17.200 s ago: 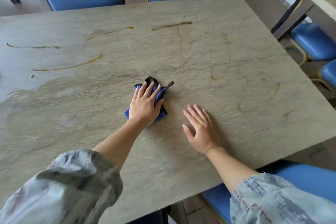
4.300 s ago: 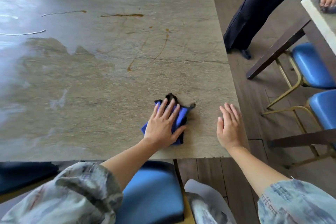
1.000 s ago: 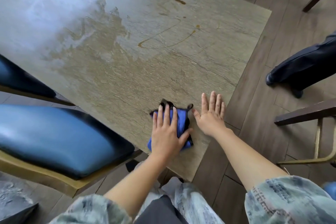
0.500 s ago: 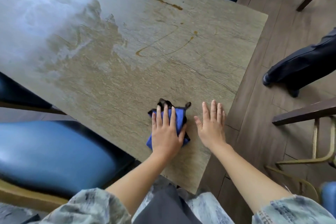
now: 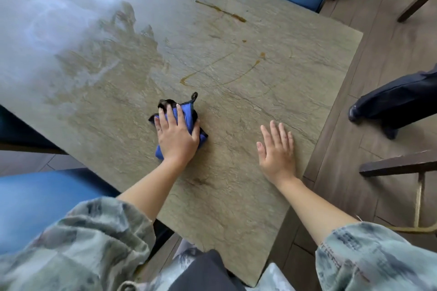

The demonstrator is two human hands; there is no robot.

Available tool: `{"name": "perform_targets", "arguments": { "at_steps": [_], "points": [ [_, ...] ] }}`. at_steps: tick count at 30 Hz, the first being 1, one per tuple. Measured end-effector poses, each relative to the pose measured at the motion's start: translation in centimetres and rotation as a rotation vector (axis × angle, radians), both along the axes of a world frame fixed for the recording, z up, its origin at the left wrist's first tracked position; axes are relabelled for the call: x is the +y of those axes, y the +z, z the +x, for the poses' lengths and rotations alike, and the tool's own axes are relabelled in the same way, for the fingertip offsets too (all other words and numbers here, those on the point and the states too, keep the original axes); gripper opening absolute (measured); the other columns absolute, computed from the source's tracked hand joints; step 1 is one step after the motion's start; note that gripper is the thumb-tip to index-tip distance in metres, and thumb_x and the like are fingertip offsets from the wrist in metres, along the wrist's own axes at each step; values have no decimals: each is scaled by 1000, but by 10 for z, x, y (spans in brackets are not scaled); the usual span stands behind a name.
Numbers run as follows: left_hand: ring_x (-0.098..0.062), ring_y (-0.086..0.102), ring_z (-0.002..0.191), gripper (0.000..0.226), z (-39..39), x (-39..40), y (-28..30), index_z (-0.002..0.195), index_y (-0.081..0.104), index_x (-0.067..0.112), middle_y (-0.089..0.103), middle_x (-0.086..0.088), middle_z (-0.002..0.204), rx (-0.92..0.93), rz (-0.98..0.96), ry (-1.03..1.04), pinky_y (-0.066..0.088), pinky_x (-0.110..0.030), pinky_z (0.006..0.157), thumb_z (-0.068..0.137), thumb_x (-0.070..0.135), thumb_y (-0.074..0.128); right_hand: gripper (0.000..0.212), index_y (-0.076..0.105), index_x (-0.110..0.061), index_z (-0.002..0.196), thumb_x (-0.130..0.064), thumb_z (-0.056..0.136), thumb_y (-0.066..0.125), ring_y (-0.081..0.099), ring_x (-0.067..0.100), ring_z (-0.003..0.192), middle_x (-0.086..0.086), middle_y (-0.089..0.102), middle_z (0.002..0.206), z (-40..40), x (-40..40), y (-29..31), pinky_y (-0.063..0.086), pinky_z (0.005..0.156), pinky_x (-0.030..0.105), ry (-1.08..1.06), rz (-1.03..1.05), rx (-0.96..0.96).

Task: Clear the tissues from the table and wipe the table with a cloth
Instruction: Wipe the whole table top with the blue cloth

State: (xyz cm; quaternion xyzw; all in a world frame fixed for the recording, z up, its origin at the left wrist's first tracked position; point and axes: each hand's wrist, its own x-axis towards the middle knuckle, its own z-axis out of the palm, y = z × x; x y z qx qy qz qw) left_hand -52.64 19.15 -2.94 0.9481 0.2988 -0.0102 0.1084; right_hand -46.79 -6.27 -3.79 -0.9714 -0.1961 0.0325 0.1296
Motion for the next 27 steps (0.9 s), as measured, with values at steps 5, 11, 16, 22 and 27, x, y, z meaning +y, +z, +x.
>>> {"name": "perform_targets", "arguments": {
  "at_steps": [5, 11, 16, 22, 27],
  "points": [
    [-41, 15, 144, 79, -61, -72, 5, 148, 29, 7, 26, -21, 154, 10, 25, -107, 7, -51, 119, 89, 61, 32, 54, 43, -14, 143, -39, 96, 28, 21, 33, 144, 14, 32, 153, -2, 3, -2, 10, 118, 49, -14, 6, -18],
    [-38, 12, 146, 79, -81, -138, 4, 148, 30, 9, 24, -19, 156, 51, 40, -178, 10, -52, 118, 89, 60, 36, 50, 50, -11, 130, -39, 92, 34, 35, 35, 132, 16, 46, 139, 25, 6, 5, 23, 111, 54, 41, 45, -22],
    [-33, 22, 144, 70, -59, -123, -1, 145, 38, 13, 33, -14, 153, -21, 36, 64, 12, -47, 119, 90, 56, 34, 62, 40, -14, 141, -48, 92, 23, 20, 35, 143, 14, 30, 153, 75, -8, 9, 10, 116, 53, 198, -9, 40],
    [-35, 19, 144, 75, -35, -145, 1, 147, 33, 10, 30, -17, 153, -34, 3, 458, 11, -48, 119, 90, 56, 24, 77, 1, -16, 153, -61, 92, 8, -16, 34, 145, 12, -11, 160, 103, -38, 11, -12, 114, 53, 486, -207, 164],
    [-35, 19, 144, 73, -52, -211, 1, 148, 31, 9, 31, -17, 153, -46, 46, 630, 13, -48, 119, 92, 55, 25, 71, -6, -11, 152, -48, 100, 26, -26, 37, 141, 17, -21, 157, 109, -40, 19, -16, 114, 51, 556, -184, 289]
  ]
}}
